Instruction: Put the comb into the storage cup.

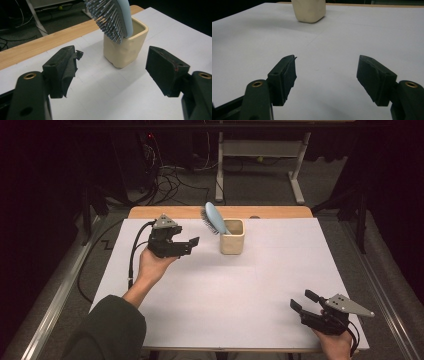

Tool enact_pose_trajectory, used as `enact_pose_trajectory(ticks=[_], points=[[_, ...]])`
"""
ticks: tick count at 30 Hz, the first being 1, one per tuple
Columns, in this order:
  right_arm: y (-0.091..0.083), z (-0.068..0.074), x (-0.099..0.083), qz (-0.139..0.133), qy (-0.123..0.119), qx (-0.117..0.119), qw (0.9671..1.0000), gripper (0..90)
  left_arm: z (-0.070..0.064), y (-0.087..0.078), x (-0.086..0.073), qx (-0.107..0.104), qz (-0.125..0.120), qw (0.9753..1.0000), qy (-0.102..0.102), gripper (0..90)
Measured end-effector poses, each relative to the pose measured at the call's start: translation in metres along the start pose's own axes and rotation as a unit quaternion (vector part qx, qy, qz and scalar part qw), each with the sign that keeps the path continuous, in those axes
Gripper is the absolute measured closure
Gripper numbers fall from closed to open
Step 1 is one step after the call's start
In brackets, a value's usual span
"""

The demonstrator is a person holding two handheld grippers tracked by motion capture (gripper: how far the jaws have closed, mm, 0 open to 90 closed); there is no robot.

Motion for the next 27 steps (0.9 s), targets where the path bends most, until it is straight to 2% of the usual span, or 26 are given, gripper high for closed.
enact_pose_trajectory(ticks=[27], points=[[-0.002, 0.000, -0.001, -0.002, 0.001, -0.002, 1.0000, 32.1, 0.009, -0.019, -0.018, 0.005, -0.010, 0.9999, -0.013, 25.4]])
Point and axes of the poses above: each handheld gripper's, and its own axes: y roughly forward along the jaws, x roughly out of its top, z roughly to its left, the point moved 3 cm from there along y, roughly forward along the jaws, and after that the axes turned 8 degrees about z, right-handed, at the moved point
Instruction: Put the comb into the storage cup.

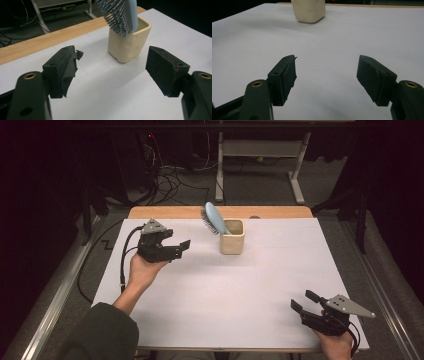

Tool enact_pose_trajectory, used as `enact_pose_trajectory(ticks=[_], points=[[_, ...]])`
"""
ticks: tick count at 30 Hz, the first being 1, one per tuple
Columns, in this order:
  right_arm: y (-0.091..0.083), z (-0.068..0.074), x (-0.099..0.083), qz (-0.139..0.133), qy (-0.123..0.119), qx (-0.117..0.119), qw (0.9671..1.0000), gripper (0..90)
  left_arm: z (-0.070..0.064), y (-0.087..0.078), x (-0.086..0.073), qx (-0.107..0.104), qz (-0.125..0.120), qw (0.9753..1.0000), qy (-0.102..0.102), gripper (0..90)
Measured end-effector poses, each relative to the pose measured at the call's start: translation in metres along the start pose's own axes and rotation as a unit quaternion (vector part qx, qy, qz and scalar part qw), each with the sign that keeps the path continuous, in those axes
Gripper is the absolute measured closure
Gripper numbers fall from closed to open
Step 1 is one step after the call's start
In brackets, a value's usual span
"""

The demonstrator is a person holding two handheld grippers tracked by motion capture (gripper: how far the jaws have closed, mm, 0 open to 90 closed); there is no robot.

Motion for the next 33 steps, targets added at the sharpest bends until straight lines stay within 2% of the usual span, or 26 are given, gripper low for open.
enact_pose_trajectory(ticks=[11, 33], points=[[0.000, 0.000, 0.000, 0.000, 0.001, -0.001, 1.0000, 32.1, 0.005, -0.008, -0.007, 0.001, -0.009, 0.9999, -0.009, 25.4], [-0.001, 0.000, 0.000, 0.000, 0.001, -0.001, 1.0000, 32.1, 0.005, -0.019, -0.016, 0.009, -0.012, 0.9999, -0.008, 25.4]])
Point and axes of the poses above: each handheld gripper's, and its own axes: y roughly forward along the jaws, x roughly out of its top, z roughly to its left, the point moved 3 cm from there along y, roughly forward along the jaws, and after that the axes turned 8 degrees about z, right-handed, at the moved point
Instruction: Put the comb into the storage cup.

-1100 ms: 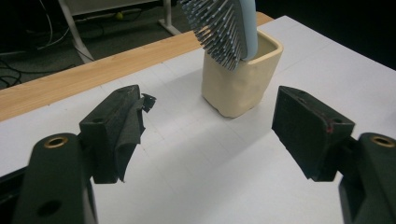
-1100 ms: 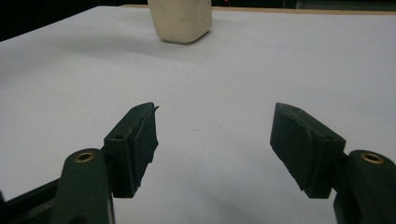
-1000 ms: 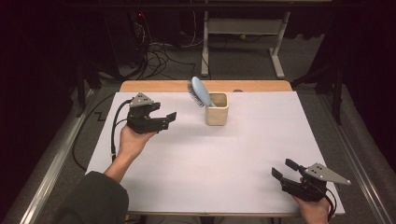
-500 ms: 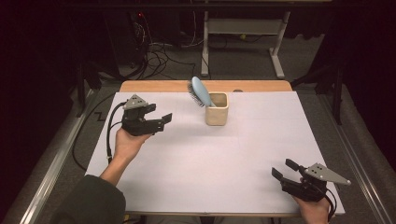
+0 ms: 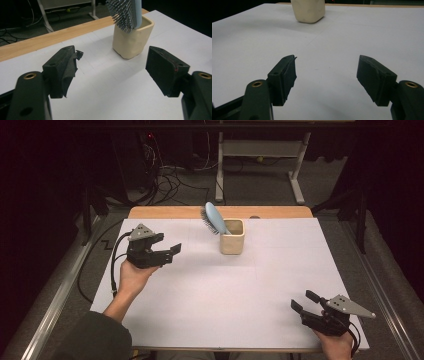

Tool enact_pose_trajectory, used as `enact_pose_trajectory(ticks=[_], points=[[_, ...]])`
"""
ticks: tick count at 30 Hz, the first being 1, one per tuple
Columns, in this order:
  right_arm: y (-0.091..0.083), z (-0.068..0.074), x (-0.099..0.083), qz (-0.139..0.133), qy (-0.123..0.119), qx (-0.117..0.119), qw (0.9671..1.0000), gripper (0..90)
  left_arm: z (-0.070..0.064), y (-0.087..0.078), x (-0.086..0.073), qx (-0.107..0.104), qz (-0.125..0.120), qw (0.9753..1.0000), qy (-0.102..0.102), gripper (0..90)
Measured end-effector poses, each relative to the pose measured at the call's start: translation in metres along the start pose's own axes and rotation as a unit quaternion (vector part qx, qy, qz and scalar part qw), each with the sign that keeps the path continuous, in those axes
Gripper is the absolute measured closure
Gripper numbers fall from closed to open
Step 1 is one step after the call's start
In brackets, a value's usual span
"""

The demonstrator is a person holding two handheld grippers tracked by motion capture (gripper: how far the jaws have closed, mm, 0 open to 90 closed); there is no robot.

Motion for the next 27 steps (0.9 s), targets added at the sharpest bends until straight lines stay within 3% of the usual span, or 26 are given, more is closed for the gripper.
enact_pose_trajectory(ticks=[13, 27], points=[[0.000, 0.000, 0.000, 0.000, 0.001, 0.001, 1.0000, 32.1, -0.002, -0.005, -0.005, 0.009, 0.005, 0.9999, 0.011, 25.4], [0.000, 0.000, 0.000, 0.000, 0.001, 0.001, 1.0000, 32.1, 0.000, -0.011, -0.012, 0.007, 0.002, 0.9999, 0.007, 25.5]])
Point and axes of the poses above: each handheld gripper's, and its own axes: y roughly forward along the jaws, x roughly out of its top, z roughly to its left, the point moved 3 cm from there along y, roughly forward along the jaws, and after that the axes turned 8 degrees about z, right-handed, at the moved point
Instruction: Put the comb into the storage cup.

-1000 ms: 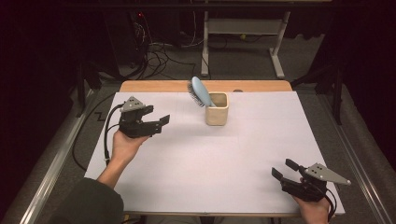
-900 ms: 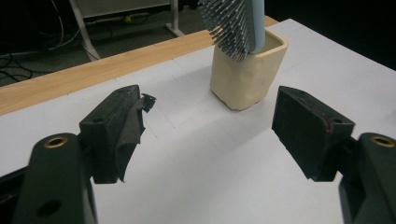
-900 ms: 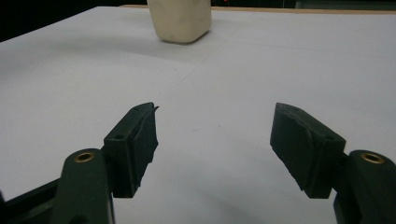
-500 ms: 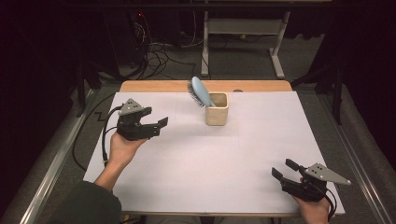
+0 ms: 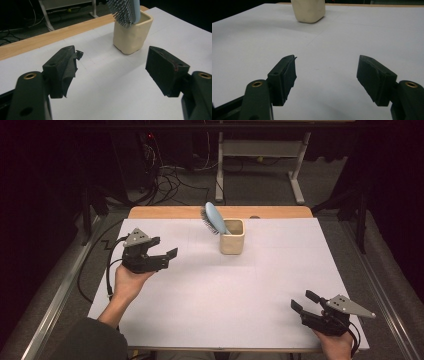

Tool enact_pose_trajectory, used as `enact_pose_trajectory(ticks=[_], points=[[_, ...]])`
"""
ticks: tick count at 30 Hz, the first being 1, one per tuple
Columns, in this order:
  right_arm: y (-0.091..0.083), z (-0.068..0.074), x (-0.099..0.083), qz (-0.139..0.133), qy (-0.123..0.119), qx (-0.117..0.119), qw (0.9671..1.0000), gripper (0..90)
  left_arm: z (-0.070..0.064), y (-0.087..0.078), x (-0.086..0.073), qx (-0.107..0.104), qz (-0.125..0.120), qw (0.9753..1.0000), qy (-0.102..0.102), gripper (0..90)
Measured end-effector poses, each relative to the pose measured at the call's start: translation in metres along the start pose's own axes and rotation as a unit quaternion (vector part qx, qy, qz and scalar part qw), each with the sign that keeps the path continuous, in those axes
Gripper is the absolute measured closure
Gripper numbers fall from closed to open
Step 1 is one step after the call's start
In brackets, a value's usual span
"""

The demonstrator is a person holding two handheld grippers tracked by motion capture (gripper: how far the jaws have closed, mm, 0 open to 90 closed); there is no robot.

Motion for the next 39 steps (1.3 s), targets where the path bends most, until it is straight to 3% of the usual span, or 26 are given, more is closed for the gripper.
enact_pose_trajectory(ticks=[39], points=[[0.000, 0.000, 0.000, 0.000, 0.000, 0.001, 1.0000, 32.1, 0.007, -0.019, -0.026, 0.001, -0.011, 0.9998, -0.017, 25.6]])
Point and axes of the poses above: each handheld gripper's, and its own axes: y roughly forward along the jaws, x roughly out of its top, z roughly to its left, the point moved 3 cm from there along y, roughly forward along the jaws, and after that the axes turned 8 degrees about z, right-handed, at the moved point
